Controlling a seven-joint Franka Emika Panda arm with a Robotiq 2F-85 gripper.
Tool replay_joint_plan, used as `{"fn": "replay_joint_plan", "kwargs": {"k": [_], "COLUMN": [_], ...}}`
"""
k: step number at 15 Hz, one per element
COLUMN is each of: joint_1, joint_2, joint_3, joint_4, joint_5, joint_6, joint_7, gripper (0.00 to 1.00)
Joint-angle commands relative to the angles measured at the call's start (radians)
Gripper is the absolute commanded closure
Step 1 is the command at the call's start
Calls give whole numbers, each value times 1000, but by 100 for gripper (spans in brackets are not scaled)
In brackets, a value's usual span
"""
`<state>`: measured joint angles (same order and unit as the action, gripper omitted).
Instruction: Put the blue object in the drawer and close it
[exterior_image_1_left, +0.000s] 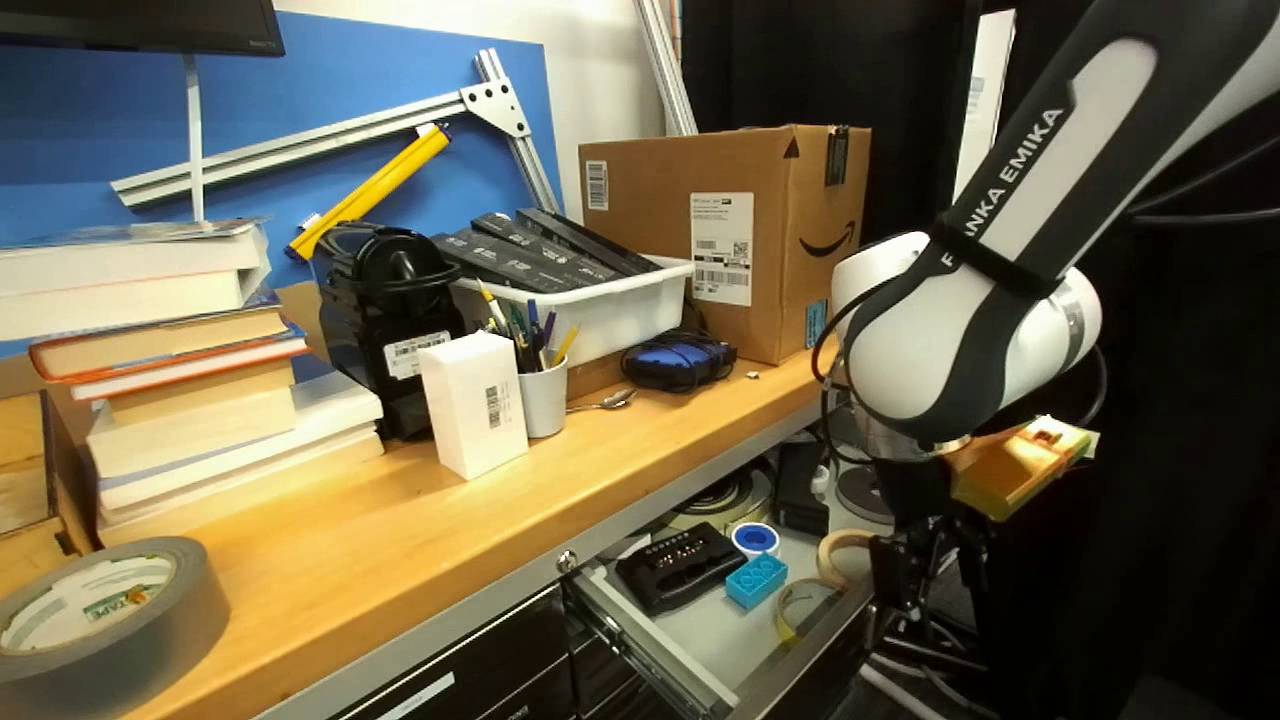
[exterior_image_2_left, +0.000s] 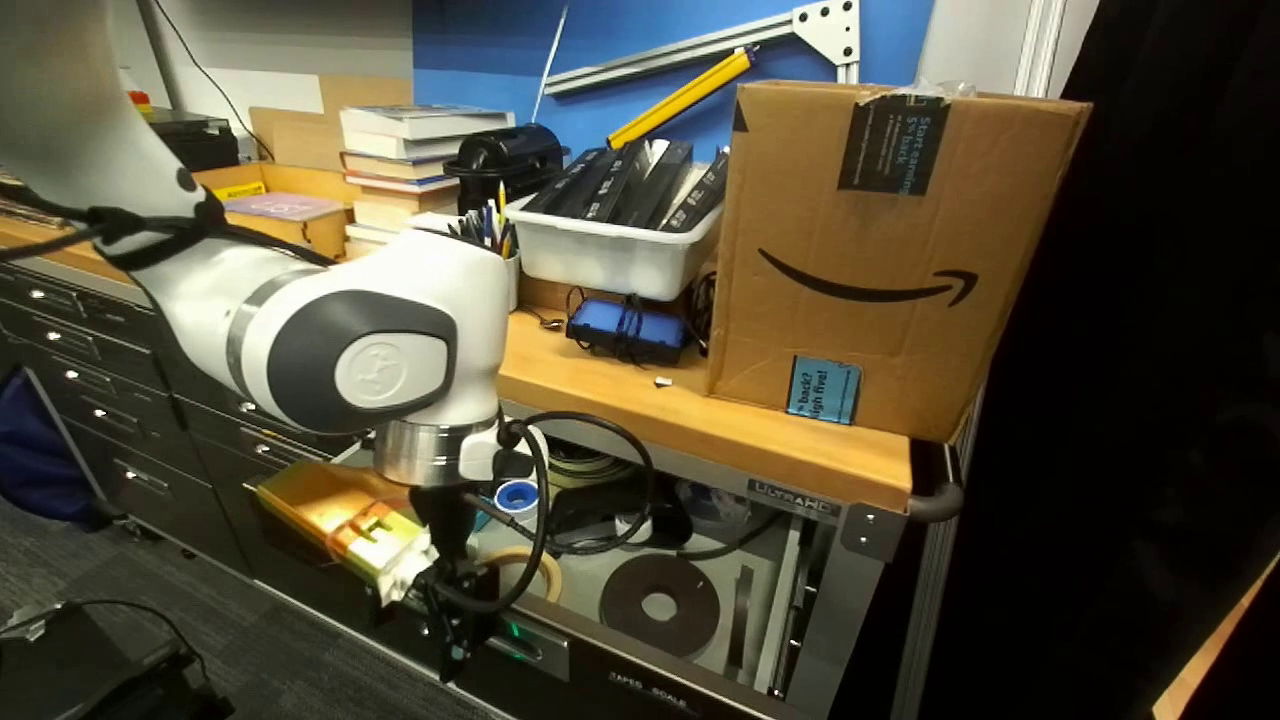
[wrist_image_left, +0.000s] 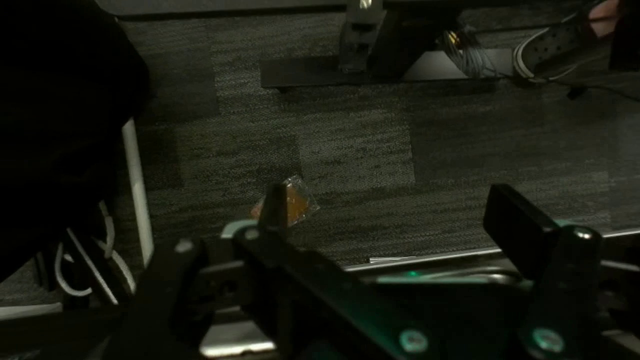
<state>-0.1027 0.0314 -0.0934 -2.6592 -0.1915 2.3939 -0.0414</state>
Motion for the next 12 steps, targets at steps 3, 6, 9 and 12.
{"fn": "replay_joint_plan", "kwargs": {"k": [3, 6, 9, 12], "joint_1": [21, 44, 82, 121], "joint_2": [151, 224, 295, 332], "joint_3": [8, 0, -14, -35], "joint_4": [176, 276, 377, 426], "joint_5": [87, 72, 53, 50], "joint_6": [107, 151, 183, 236], "joint_7": [144, 252, 370, 473], "gripper": [0, 0, 0, 0]}}
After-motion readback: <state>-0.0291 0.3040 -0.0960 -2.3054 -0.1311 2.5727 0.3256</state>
